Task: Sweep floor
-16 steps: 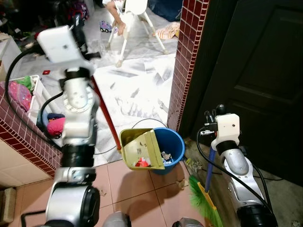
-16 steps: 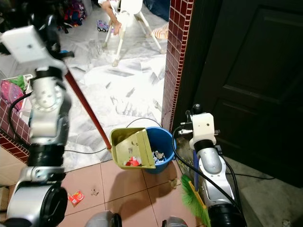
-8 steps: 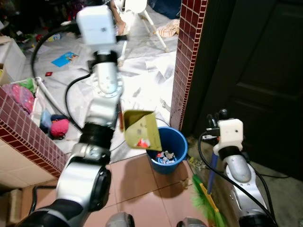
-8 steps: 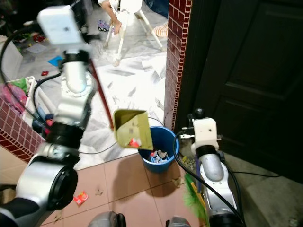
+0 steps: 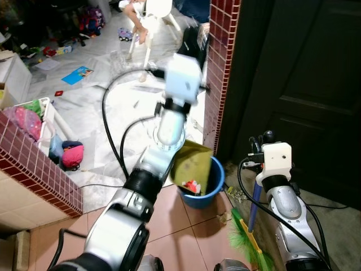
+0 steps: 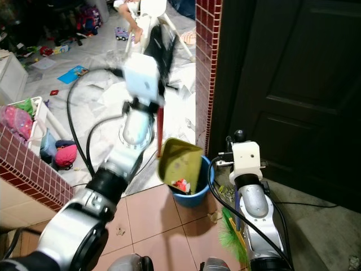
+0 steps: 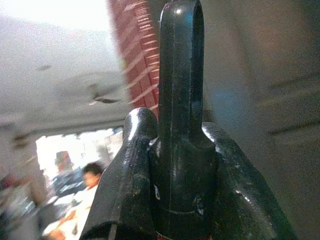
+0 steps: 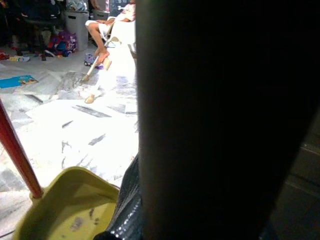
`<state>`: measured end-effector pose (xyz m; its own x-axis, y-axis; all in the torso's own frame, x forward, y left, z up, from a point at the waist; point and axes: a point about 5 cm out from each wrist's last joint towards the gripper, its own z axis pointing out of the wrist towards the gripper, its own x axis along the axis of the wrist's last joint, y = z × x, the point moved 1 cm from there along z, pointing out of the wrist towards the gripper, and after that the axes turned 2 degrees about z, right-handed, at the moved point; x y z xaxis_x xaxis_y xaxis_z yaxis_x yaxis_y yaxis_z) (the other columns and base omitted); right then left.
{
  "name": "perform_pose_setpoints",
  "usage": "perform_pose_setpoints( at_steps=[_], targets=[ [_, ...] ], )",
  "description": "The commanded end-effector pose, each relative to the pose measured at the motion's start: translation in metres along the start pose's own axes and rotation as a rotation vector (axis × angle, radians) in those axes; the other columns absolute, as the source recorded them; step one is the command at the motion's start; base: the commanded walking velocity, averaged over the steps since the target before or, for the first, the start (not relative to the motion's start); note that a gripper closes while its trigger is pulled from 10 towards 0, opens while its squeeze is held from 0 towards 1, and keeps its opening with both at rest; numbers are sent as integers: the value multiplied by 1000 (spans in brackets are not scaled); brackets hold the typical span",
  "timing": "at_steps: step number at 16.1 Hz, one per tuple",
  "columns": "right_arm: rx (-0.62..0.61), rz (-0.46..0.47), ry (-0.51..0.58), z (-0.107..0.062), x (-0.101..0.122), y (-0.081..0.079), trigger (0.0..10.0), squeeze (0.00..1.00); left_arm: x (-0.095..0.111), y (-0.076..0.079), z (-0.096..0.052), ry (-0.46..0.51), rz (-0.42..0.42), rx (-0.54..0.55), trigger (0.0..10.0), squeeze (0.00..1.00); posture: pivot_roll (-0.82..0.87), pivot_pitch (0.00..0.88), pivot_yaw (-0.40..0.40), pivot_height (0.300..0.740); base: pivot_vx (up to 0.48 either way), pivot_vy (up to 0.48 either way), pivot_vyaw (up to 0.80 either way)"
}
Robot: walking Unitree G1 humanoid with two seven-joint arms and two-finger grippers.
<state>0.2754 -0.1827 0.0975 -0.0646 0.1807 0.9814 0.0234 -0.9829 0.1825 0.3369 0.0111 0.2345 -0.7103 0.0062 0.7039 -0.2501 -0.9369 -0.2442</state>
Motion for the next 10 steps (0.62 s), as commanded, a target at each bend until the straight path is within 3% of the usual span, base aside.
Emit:
perform_pose_setpoints(
  at_steps=[1,4,5,7,8,10],
  targets=[
    [-6,12,19,2,6,-1,10000,0,4,9,-5,58,52,-144,10000,0,-188,0,131,740,0,0,0],
    [-5,12,23,6,7,0,10000,0,13,24,-17,139,86,-409,10000,0,-170,0,127,740,0,0,0],
    [-2,12,25,7,7,-1,10000,0,17,21,-16,159,89,-419,10000,0,-166,0,124,740,0,0,0],
    [4,15,27,8,7,-3,10000,0,23,6,-4,154,57,-340,10000,0,-159,0,120,740,0,0,0],
    [18,20,29,10,8,-6,10000,0,40,-12,13,198,36,-245,10000,0,-153,0,112,740,0,0,0],
    [50,25,19,13,7,-10,10000,0,59,-35,34,238,3,-129,10000,0,-144,0,103,740,0,0,0]
  ],
)
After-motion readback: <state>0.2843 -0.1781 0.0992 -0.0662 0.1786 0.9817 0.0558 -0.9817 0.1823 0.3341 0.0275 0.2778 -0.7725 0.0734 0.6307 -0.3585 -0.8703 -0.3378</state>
